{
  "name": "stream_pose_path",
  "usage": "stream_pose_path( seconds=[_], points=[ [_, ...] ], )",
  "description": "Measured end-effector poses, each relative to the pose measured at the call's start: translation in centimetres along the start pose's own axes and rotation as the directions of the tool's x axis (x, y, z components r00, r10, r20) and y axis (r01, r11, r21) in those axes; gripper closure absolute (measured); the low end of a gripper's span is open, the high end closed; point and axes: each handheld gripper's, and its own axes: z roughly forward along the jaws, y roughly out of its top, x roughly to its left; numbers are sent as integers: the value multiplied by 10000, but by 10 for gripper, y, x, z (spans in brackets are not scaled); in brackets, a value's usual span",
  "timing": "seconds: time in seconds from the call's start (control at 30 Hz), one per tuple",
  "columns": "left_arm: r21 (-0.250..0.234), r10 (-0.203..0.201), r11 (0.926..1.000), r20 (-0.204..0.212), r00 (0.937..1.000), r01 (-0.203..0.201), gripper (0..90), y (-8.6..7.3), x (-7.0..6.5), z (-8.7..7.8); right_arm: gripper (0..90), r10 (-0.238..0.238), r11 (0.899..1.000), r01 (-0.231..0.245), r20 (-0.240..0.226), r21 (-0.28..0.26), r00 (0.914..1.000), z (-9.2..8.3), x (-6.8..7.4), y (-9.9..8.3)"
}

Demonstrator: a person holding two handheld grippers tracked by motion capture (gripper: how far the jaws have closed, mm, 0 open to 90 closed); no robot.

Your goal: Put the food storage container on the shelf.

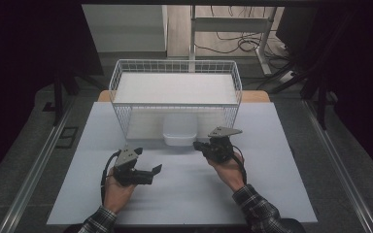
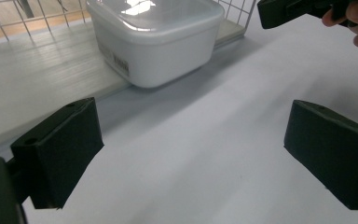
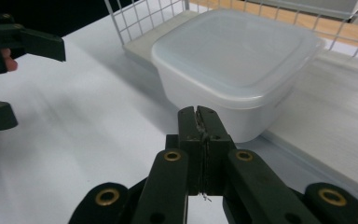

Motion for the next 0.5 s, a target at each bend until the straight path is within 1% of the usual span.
stream_pose_path(
  seconds=[0.03,0.07,0.17,0.37,0.43,0.5],
  points=[
    [30,17,10000,-68,10000,-17,37,-4,-2,-4,888,-64,10000,64,-7,19,10000,2,1,-1],
    [30,17,10000,-68,10000,-17,37,-4,-2,-4,887,-116,9999,116,-25,71,9999,3,3,-1],
    [73,244,9997,-261,9994,-242,37,-12,-6,-12,886,-174,9998,175,-81,123,9998,7,6,-2],
    [59,142,9999,-203,9997,-141,39,-18,-11,-19,885,-206,9996,209,-147,165,9997,13,10,-1],
    [195,122,9997,-151,9998,-119,38,-21,-14,-22,886,-226,9995,230,-177,206,9996,18,11,-1],
    [311,229,9993,-182,9996,-223,36,-25,-16,-25,885,-194,9994,199,-189,266,9996,21,11,0]
  ],
)
